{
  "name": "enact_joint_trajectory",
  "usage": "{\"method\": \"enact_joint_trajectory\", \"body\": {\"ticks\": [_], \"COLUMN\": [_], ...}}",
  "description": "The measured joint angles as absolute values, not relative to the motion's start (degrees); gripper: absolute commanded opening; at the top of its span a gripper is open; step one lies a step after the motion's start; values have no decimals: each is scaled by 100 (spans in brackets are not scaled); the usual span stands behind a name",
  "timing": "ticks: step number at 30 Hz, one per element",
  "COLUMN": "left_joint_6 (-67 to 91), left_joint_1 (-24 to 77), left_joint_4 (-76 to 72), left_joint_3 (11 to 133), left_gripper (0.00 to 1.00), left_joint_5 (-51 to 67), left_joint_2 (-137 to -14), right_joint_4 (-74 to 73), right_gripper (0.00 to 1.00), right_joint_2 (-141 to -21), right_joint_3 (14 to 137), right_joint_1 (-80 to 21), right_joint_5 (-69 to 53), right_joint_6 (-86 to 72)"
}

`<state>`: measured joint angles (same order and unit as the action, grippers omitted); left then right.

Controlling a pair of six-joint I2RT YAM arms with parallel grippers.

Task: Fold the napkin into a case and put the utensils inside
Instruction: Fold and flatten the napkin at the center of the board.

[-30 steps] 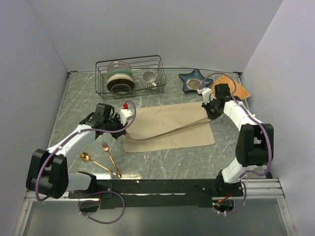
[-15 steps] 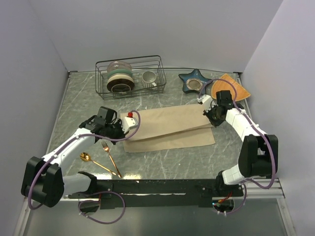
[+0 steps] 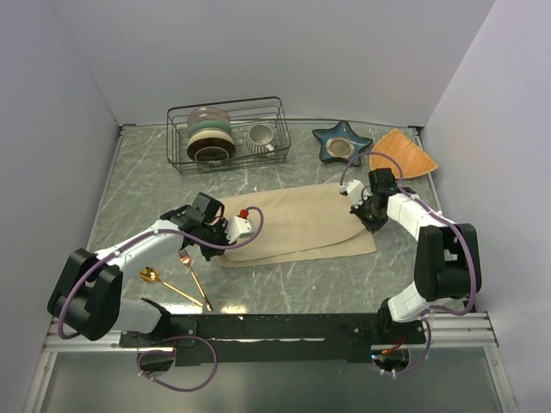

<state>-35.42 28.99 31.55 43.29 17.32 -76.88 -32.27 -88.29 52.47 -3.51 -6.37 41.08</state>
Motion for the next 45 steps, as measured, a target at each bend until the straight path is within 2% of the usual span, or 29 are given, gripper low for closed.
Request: {"method": "enact_joint_trajectory", "body": {"ticks": [8, 20, 32, 45], "left_joint_6": [-3597, -3684, -3684, -3688], "left_joint_1": [2923, 2923, 2930, 2936], "left_joint_4": [3214, 3509, 3450, 3404], "left_joint_3": [4329, 4329, 4329, 4329], "left_gripper": [1, 1, 1, 1], "left_joint_5": [1656, 1656, 1656, 1553], "left_joint_2": [-7649, -7179, -7653, -7760], "right_joint_4": [-3253, -3726, -3468, -3599], "right_gripper": [0, 0, 0, 0], "right_joint_2": [-8807, -8141, -8836, -8737], "right_joint_3": [5216, 5212, 4904, 4943], "right_joint_1": [-351, -351, -388, -388], "right_joint_5": [-611, -711, -687, -687], "right_joint_6": [4193, 4357, 4261, 4274]}}
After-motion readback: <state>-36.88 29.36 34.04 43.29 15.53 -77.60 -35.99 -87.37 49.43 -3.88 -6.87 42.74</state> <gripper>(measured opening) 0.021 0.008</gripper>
